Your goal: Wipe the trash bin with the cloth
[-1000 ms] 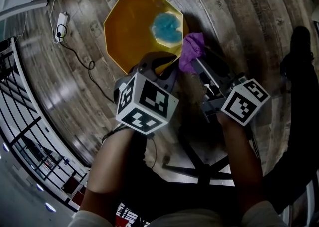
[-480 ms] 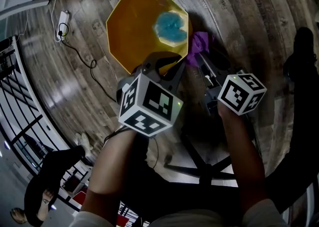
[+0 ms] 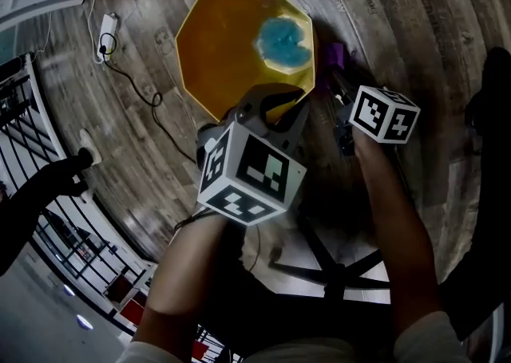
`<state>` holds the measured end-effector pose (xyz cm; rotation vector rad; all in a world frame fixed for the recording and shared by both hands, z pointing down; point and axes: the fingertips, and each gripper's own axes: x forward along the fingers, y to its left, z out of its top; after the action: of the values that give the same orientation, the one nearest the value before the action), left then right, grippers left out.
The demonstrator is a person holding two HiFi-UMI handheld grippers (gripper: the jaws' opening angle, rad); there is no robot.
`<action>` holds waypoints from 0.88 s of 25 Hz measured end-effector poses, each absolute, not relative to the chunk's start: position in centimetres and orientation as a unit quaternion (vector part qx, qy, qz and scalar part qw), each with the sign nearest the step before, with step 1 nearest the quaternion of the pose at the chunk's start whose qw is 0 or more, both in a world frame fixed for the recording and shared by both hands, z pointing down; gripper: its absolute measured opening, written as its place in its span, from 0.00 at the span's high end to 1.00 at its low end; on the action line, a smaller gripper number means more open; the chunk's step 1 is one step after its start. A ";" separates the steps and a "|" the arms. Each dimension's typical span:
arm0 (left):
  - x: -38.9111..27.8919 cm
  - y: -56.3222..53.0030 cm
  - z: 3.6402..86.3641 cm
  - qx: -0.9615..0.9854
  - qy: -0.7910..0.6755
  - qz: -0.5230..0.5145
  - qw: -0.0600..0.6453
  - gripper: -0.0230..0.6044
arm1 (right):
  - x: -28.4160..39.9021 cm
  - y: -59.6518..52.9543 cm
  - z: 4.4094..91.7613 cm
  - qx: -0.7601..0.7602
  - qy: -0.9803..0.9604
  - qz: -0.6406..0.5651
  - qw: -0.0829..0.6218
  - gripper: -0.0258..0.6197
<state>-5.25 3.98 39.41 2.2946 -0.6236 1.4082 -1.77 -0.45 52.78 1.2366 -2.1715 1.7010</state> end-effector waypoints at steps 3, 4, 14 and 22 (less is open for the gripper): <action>-5.2 4.0 39.4 0.816 -0.223 0.498 0.189 0.92 | -1.9 -0.9 55.2 0.411 -0.711 0.565 0.087 0.74; -5.3 4.0 39.4 0.817 -0.224 0.496 0.191 0.92 | -2.0 -1.0 56.1 0.413 -0.709 0.564 0.098 0.74; -5.3 4.0 39.3 0.820 -0.233 0.482 0.203 0.92 | -2.3 -2.0 62.4 0.429 -0.691 0.539 0.218 0.74; -5.9 4.7 37.5 0.832 -0.208 0.501 0.119 0.83 | -2.6 -2.2 62.0 0.411 -0.700 0.510 0.285 0.74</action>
<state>-5.90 4.72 37.54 2.4315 -0.6080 1.4649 -2.57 -2.22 62.03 1.0992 -1.8706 1.3636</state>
